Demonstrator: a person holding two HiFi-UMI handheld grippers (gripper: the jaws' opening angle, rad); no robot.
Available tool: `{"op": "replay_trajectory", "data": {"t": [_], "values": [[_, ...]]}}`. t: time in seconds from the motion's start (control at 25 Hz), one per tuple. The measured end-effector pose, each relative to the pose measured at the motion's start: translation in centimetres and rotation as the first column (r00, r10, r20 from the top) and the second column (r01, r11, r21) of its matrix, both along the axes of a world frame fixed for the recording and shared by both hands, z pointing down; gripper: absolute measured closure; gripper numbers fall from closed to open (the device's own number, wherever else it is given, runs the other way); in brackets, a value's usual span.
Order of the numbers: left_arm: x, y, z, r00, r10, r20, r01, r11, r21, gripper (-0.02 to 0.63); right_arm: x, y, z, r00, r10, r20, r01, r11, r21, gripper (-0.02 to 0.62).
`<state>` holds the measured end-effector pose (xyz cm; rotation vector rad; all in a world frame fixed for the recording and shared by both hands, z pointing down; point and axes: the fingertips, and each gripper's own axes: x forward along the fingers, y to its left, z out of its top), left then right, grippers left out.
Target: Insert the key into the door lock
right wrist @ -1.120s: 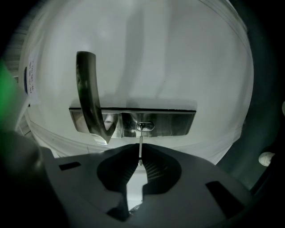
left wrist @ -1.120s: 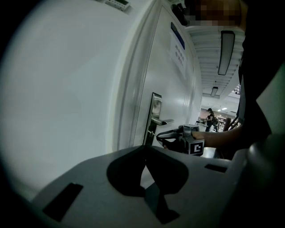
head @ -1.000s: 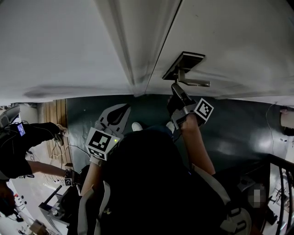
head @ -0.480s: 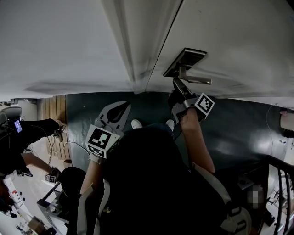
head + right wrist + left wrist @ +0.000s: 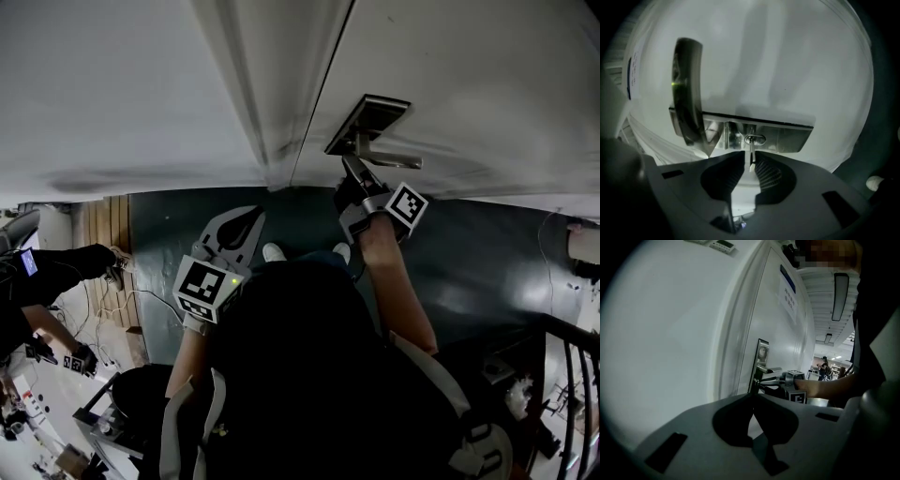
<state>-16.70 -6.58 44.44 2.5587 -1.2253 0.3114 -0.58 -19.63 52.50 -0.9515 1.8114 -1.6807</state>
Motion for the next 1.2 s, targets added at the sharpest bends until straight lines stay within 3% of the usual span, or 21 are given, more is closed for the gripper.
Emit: {"op": "replay_trajectory", "data": {"t": [0.08, 0.4, 0.56, 0.92, 1.2], "values": [[0.5, 0.0, -0.2, 1.000, -0.004, -0.012, 0.004, 1.000, 0.003, 0.598, -0.3, 0.5, -0.1, 0.999, -0.029, -0.033, 0.029, 1.000, 0.002, 0.479], [3.6, -0.4, -1.1, 0.998, 0.003, -0.062, -0.002, 1.000, 0.016, 0.598, 2.3, 3.4, -0.9, 0.984, -0.095, -0.148, 0.097, 0.995, 0.003, 0.479], [5.2, -0.8, -1.4, 0.997, 0.005, -0.075, -0.004, 1.000, 0.014, 0.598, 4.6, 4.2, -1.8, 0.970, -0.100, -0.221, 0.108, 0.994, 0.026, 0.514], [9.0, -1.8, -2.2, 0.995, 0.037, -0.094, -0.034, 0.999, 0.035, 0.598, 8.8, 5.7, -6.6, 0.925, -0.085, -0.369, 0.156, 0.974, 0.167, 0.563], [11.9, -2.6, -2.9, 0.992, 0.066, -0.105, -0.059, 0.996, 0.062, 0.597, 11.7, 6.7, -10.8, 0.846, -0.018, -0.533, 0.211, 0.929, 0.304, 0.565]]}}
